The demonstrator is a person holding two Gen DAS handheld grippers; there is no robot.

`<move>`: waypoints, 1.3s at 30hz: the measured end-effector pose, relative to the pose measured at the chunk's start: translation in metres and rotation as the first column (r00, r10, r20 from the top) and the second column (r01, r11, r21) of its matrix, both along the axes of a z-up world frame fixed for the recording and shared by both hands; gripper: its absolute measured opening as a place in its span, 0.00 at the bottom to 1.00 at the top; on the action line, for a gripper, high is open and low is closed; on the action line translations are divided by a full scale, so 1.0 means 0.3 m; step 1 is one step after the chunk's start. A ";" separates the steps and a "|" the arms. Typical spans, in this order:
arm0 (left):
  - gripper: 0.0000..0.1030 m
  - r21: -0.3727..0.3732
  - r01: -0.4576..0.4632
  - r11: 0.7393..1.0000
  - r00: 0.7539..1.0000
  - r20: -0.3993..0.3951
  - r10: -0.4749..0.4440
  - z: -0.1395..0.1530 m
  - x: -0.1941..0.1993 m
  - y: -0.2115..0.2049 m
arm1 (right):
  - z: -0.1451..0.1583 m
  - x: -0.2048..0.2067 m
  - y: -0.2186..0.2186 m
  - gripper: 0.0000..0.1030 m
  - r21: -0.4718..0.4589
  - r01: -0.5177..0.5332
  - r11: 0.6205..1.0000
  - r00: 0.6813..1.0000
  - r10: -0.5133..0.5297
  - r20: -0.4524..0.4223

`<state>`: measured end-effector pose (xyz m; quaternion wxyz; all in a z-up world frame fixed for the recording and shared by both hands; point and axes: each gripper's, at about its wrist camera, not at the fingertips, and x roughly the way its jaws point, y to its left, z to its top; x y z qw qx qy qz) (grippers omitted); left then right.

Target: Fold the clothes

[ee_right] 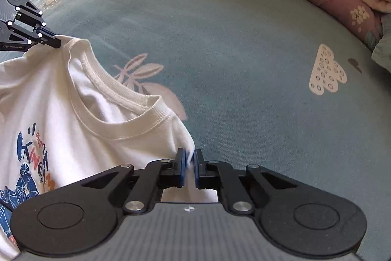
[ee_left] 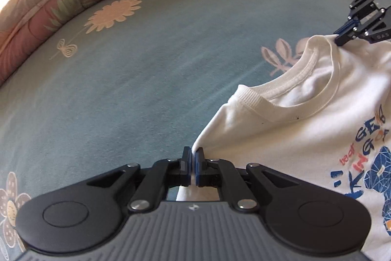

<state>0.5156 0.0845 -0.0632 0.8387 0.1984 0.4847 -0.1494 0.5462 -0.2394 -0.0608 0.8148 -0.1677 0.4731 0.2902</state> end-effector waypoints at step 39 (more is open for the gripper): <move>0.42 -0.261 -0.084 0.962 0.952 -0.306 0.000 0.062 -0.714 -0.400 | 0.049 -0.943 -0.273 0.60 0.143 0.634 0.760 0.744 -0.549 -0.382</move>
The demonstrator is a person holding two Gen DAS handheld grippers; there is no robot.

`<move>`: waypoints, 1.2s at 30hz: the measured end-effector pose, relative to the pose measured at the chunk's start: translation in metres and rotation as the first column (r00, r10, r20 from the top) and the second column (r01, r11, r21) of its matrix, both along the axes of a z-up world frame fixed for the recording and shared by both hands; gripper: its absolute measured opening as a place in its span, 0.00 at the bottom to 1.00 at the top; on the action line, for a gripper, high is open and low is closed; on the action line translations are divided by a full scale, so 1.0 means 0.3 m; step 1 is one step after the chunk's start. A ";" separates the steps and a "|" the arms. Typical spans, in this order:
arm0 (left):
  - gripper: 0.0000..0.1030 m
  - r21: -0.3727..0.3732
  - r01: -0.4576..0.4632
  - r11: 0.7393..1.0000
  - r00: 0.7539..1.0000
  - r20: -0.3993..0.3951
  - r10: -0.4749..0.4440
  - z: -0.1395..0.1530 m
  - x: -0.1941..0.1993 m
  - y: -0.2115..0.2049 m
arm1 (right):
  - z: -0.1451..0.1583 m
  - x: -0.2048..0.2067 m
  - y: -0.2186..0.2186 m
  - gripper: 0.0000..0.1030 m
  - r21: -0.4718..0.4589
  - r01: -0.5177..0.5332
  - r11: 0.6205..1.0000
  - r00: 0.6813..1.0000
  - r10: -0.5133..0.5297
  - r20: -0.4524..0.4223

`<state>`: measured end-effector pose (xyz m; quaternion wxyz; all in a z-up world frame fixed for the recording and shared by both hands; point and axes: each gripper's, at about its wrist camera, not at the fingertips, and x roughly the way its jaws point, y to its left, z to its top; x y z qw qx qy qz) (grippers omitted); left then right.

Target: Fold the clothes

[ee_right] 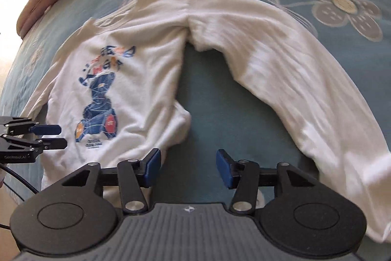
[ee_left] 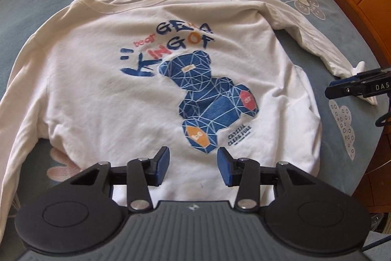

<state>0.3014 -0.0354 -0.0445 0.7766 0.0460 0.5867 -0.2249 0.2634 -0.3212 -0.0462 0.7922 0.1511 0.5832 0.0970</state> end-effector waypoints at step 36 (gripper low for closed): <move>0.66 -0.123 0.203 0.971 0.975 -0.067 -0.212 -0.096 0.129 -0.456 | -0.311 -0.527 -0.818 0.71 0.679 0.657 0.328 0.330 -0.935 0.132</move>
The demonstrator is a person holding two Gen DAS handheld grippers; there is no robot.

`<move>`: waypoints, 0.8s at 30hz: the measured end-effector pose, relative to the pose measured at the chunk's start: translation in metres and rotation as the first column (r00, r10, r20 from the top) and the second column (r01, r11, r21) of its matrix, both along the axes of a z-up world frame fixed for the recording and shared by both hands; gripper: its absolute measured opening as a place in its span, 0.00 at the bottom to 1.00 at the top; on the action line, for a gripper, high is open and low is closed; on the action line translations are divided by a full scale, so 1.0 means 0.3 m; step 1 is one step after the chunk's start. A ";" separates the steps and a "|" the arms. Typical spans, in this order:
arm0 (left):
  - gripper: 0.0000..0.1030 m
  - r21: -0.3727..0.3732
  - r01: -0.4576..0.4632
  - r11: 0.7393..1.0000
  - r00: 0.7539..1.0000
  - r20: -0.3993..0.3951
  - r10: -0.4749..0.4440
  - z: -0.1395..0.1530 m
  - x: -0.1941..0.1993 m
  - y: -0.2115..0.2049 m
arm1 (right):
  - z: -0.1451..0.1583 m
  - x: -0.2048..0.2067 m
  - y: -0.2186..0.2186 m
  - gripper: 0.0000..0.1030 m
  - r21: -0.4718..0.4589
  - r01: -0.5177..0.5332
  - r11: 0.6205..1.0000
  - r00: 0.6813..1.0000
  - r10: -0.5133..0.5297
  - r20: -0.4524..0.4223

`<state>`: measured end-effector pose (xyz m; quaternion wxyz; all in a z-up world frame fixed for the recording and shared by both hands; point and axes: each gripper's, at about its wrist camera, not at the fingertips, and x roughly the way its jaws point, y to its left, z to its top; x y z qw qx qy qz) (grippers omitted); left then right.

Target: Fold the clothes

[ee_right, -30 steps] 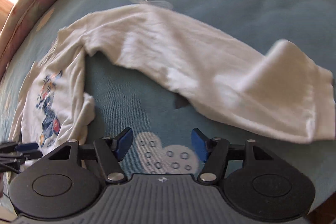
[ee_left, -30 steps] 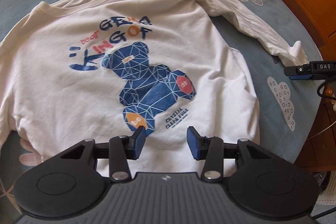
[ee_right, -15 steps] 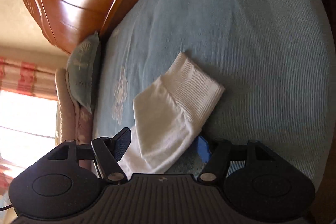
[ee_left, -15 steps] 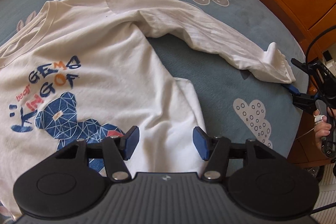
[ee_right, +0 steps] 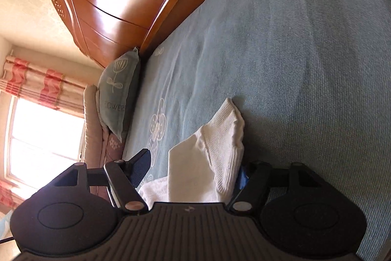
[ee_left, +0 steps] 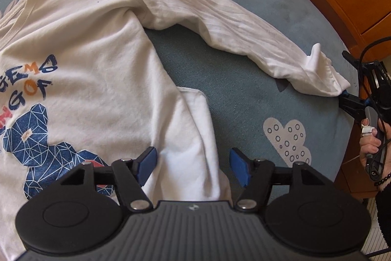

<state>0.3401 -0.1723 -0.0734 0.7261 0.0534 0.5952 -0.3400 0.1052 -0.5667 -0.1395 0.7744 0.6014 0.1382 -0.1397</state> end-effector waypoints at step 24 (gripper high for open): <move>0.79 -0.039 0.008 0.999 1.000 -0.009 -0.008 -0.009 -0.001 0.005 | 0.235 0.075 -0.074 0.11 -0.275 -0.144 0.950 0.962 0.069 -0.266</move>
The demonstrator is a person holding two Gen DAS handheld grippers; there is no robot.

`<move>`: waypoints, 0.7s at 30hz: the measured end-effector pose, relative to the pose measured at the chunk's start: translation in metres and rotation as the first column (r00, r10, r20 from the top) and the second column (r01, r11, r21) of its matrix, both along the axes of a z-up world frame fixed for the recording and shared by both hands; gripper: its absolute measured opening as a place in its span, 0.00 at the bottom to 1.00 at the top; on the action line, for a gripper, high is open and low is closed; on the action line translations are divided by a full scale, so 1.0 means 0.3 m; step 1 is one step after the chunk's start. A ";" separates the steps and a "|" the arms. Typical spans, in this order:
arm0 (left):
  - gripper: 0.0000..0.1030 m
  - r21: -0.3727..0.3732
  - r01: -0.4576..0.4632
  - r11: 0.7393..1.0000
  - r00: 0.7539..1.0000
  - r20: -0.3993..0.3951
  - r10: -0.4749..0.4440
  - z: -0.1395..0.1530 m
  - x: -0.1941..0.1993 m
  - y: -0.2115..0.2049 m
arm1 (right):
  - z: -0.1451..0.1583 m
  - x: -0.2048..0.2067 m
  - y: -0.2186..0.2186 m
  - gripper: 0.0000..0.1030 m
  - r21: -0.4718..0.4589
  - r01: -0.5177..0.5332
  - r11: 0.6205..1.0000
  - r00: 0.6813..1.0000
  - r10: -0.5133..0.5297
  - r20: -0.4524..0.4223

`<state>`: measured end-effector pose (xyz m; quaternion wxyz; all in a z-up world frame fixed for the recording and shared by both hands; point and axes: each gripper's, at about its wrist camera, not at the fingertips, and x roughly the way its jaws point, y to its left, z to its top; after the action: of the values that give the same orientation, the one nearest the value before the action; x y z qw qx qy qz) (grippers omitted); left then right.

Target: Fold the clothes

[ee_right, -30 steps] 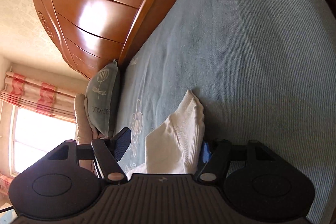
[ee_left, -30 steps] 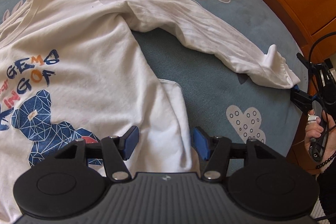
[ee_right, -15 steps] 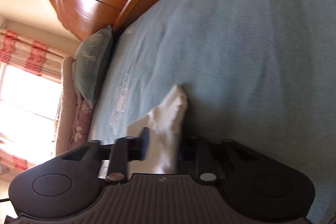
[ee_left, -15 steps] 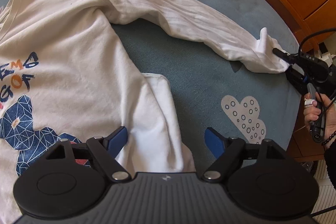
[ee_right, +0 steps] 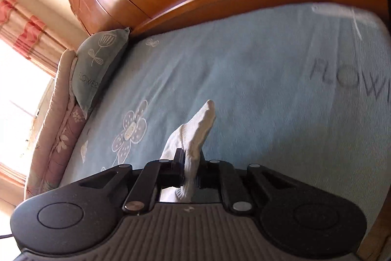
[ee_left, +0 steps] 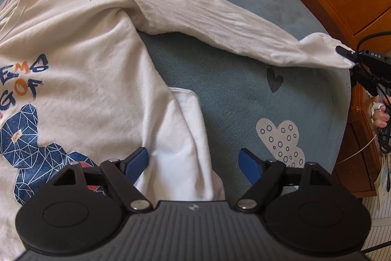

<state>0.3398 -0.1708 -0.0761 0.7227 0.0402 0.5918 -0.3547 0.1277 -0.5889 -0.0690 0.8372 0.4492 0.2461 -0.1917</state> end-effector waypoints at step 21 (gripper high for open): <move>0.78 -0.017 0.011 1.000 1.000 0.002 -0.011 0.016 0.016 0.015 | -0.022 0.198 -0.138 0.34 -0.312 -0.087 0.946 0.963 0.000 -0.268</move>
<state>0.3447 -0.1663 -0.0712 0.7217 0.0378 0.5879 -0.3636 0.1870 -0.6303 -0.0757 0.8628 0.2719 0.3310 -0.2687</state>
